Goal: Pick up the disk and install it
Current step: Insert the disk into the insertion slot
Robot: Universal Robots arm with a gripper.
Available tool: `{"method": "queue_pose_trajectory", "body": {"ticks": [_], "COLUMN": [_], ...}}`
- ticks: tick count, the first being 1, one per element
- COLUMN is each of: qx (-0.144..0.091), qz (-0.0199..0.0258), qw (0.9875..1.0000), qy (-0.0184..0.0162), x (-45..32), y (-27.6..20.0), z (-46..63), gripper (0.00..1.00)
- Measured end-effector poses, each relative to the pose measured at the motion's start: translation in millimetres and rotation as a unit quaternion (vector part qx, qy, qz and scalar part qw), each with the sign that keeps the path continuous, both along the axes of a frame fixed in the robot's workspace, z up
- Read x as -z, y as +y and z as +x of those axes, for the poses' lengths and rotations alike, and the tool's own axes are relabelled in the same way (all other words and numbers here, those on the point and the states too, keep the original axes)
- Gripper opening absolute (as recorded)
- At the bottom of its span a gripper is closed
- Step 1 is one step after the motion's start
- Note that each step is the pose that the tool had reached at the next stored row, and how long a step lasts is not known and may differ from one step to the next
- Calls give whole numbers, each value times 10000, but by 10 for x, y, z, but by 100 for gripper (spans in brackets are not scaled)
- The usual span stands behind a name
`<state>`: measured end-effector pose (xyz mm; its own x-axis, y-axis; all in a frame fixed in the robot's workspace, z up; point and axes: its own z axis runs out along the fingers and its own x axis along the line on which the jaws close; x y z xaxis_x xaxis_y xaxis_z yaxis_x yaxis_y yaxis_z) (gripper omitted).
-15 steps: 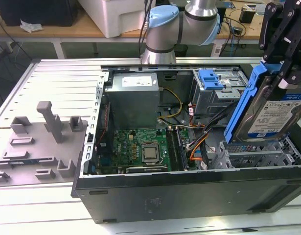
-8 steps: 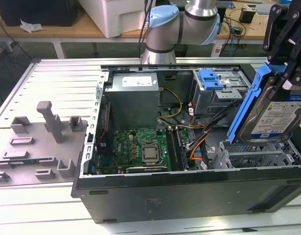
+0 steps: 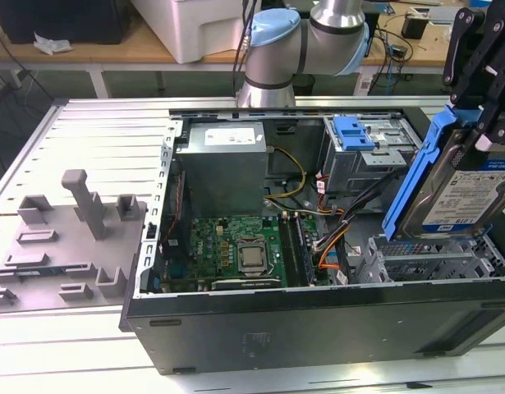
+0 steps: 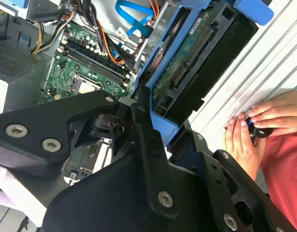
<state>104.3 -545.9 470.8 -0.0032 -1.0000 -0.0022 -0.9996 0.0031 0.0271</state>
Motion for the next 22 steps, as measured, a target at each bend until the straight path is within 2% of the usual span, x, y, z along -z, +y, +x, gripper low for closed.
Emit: {"method": "queue_pose_trajectory", "body": {"ticks": [9, 22], "qx": [53, 54], "qz": [0, -4], "qw": [10000, 10000], "qy": [0, 0], "x": [16, 83], "y": [39, 62], "z": [-9, -11], "gripper": [37, 37]}}
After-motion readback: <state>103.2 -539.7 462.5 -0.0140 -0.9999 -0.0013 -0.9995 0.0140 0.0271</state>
